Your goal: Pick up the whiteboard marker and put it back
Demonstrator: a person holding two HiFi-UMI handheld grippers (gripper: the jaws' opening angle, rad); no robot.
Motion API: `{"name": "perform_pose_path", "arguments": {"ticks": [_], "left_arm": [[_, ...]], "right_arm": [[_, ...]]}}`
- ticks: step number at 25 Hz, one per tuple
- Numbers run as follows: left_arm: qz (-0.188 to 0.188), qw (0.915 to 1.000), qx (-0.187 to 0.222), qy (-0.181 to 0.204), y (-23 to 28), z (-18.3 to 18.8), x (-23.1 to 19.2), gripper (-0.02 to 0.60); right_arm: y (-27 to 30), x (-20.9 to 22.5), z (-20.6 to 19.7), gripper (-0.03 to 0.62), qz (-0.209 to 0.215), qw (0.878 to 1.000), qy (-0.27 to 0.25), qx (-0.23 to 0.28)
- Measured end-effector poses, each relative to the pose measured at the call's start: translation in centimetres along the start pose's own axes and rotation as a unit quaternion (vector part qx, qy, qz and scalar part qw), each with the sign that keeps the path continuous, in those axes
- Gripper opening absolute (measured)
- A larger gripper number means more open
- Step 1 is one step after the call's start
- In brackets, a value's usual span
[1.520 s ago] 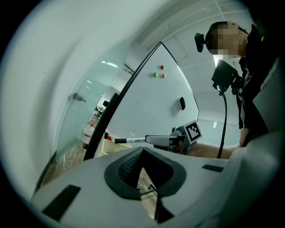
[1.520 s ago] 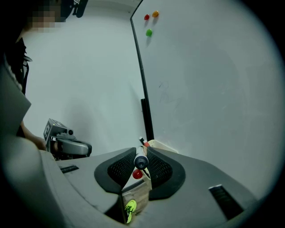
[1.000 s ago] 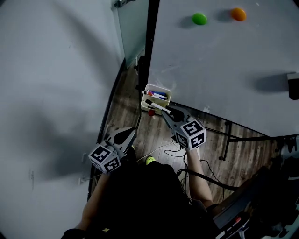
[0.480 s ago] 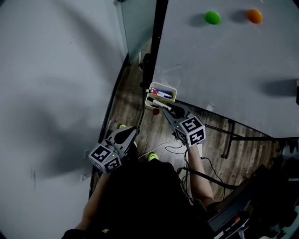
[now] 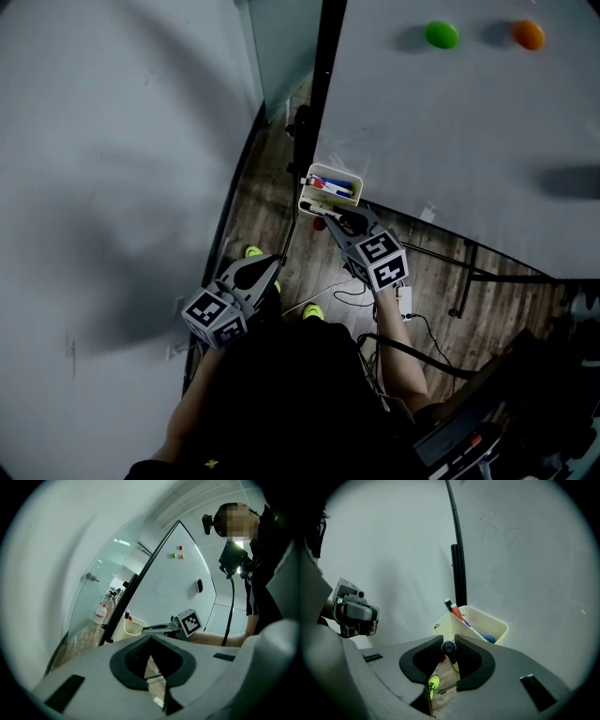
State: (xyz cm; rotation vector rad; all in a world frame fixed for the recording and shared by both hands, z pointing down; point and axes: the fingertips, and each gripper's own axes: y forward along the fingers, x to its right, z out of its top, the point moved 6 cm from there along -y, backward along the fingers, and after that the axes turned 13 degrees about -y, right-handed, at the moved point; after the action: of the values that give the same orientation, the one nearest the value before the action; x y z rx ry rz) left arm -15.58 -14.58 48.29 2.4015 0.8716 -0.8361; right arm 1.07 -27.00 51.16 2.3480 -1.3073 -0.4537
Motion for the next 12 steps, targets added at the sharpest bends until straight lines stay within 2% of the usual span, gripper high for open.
{"name": "perform_pose_path", "arguments": {"ticks": [12], "left_arm": [[-0.008, 0.9999, -0.008, 0.002, 0.52, 0.00, 0.24, 0.021]], "right_arm": [[0.09, 0.04, -0.03, 0.078, -0.007, 1.000, -0.012, -0.003]]}}
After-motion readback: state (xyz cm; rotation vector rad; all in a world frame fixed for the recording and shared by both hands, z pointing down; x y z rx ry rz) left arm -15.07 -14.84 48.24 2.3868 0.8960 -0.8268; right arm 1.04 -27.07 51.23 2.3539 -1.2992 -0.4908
